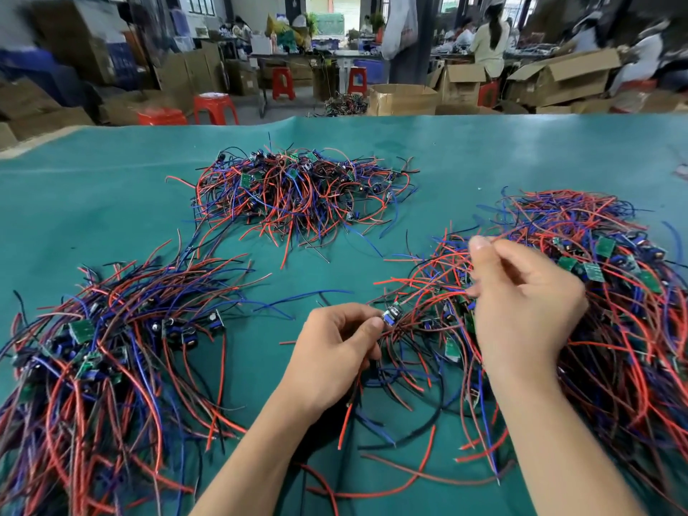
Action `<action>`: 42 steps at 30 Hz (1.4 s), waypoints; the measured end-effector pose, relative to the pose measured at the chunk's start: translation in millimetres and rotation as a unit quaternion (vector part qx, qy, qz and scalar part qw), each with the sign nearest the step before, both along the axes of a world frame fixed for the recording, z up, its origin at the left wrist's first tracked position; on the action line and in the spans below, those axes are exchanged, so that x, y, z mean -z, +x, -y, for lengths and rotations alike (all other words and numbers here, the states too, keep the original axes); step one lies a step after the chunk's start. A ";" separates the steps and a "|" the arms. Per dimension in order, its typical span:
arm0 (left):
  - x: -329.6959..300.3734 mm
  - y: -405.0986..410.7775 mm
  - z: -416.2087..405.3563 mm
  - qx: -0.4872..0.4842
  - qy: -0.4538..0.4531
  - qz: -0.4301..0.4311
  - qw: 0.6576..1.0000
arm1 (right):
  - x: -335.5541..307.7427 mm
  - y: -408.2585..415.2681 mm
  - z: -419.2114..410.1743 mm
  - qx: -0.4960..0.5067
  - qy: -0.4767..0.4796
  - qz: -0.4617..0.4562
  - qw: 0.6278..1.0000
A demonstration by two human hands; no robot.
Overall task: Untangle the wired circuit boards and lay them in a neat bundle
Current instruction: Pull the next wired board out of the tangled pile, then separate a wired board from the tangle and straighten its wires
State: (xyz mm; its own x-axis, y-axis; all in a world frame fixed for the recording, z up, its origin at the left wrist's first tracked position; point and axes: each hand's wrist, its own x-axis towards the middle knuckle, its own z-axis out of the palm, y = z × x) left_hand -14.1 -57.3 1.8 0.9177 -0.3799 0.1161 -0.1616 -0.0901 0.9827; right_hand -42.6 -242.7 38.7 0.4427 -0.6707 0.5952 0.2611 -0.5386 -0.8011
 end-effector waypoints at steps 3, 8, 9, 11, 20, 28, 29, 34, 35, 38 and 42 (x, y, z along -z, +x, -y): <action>1.3 0.3 0.8 -0.021 0.000 0.005 1.000 | -6.6 -0.1 8.8 0.019 0.119 0.079 0.990; 0.7 4.0 2.3 -0.071 -0.072 -0.031 0.994 | -5.2 -1.7 -8.1 -0.003 0.118 0.024 0.993; -0.1 3.5 2.8 -0.067 -0.081 -0.030 0.994 | -1.9 -1.5 -18.8 -0.054 0.085 -0.050 0.994; -1.8 2.2 1.8 -0.058 -0.089 -0.018 0.994 | 4.7 -3.9 -44.1 -0.162 -0.014 -0.190 0.968; -7.9 0.6 -2.8 -0.031 -0.111 -0.011 0.993 | 3.9 -7.3 -54.4 -0.271 -0.127 -0.181 0.937; -9.2 -2.4 0.8 0.025 -0.090 -0.006 0.996 | -9.3 -3.4 -24.1 -0.125 -0.013 -0.080 0.989; -8.6 -2.5 0.3 0.033 -0.073 -0.001 0.997 | -13.1 -4.9 -19.3 -0.098 -0.005 -0.061 0.993; -6.1 -3.3 0.5 0.022 -0.005 0.031 0.999 | -48.2 -29.0 21.0 -0.013 -0.041 0.012 0.999; -5.5 -3.2 1.3 0.010 0.002 0.038 0.999 | -59.1 -34.3 37.7 -0.001 -0.080 -0.020 0.997; -5.7 -3.0 3.2 -0.014 -0.011 0.032 0.999 | -85.2 -34.5 84.2 0.035 -0.192 -0.152 0.969; -4.2 -3.3 4.9 -0.023 -0.003 0.031 0.999 | -100.6 -7.2 112.2 0.095 -0.287 -0.354 0.885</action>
